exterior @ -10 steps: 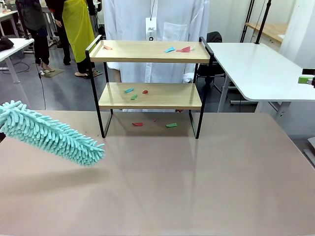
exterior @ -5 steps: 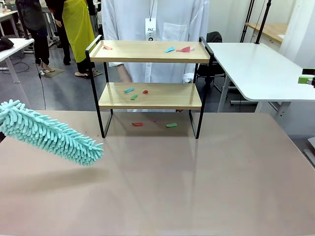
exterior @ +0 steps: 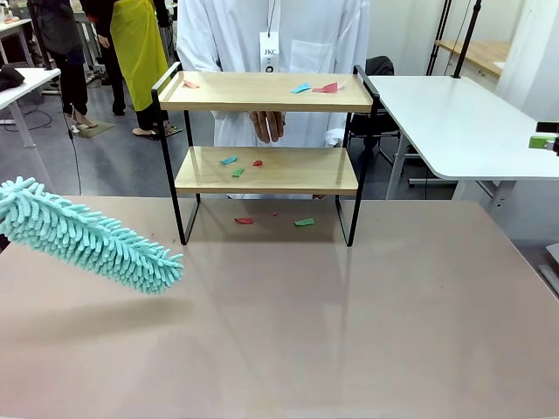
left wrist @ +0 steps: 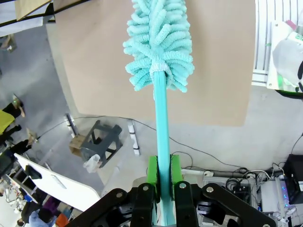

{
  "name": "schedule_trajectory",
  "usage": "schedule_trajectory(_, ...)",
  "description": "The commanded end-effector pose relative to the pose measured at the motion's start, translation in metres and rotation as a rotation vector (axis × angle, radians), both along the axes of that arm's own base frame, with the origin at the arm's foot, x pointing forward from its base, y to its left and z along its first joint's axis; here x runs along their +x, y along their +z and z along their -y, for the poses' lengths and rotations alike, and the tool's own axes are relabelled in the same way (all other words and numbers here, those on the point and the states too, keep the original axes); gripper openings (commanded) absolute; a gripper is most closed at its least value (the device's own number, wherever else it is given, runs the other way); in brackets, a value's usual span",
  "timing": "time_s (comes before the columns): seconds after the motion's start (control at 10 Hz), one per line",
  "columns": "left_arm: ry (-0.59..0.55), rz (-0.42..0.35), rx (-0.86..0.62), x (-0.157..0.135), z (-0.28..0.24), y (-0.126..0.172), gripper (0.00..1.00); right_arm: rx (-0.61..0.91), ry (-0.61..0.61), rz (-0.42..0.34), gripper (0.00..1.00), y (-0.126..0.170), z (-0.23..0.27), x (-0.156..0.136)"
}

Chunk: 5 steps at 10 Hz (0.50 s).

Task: Clean the shelf.
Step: Clean the specific section of the Shelf indicated by the human with the Duster.

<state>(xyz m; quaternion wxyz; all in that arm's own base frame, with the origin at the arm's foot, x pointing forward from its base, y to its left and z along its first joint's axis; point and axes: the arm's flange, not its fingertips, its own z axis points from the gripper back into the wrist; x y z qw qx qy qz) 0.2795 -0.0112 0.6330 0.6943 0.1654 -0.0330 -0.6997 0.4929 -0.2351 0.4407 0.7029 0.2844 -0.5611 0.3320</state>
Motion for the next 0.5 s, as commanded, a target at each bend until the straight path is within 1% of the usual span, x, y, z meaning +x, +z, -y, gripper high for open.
schedule_trajectory(0.0, -0.003, 0.008, 0.012, -0.001, -0.0028, 0.0019, 0.13, -0.003, 0.0, 0.004, 1.0, 0.0037, -0.0018, 0.0005)
schedule_trajectory(0.4, -0.003, 0.008, 0.012, -0.001, -0.0028, 0.0019, 0.13, -0.003, 0.0, 0.004, 1.0, 0.0037, -0.0018, 0.0005)
